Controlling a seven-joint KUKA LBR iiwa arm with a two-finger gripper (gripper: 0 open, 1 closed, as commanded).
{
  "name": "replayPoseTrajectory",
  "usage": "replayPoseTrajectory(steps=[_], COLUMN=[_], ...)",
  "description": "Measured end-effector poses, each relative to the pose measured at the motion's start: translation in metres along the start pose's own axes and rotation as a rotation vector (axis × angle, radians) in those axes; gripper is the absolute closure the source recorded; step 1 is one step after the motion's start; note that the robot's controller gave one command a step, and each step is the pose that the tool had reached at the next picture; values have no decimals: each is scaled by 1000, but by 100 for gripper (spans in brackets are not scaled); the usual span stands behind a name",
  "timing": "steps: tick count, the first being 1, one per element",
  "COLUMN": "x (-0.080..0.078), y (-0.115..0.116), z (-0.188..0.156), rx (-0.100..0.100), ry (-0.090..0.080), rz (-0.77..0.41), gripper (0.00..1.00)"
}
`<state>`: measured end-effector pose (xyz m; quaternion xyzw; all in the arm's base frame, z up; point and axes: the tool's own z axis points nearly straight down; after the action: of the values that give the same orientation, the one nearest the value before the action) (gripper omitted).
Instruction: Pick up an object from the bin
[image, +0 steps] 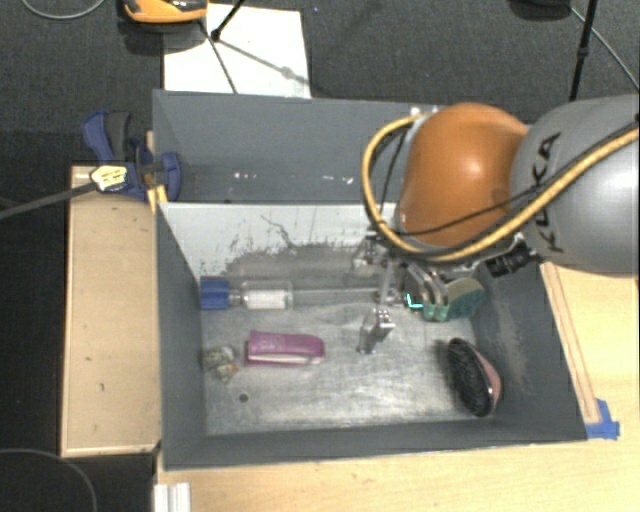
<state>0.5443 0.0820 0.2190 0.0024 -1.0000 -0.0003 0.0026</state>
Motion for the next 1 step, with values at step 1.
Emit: replayPoseTrajectory(steps=[1], x=[0], y=[80], z=[149], rx=[-1], ry=[-11], rz=[-214], gripper=[0])
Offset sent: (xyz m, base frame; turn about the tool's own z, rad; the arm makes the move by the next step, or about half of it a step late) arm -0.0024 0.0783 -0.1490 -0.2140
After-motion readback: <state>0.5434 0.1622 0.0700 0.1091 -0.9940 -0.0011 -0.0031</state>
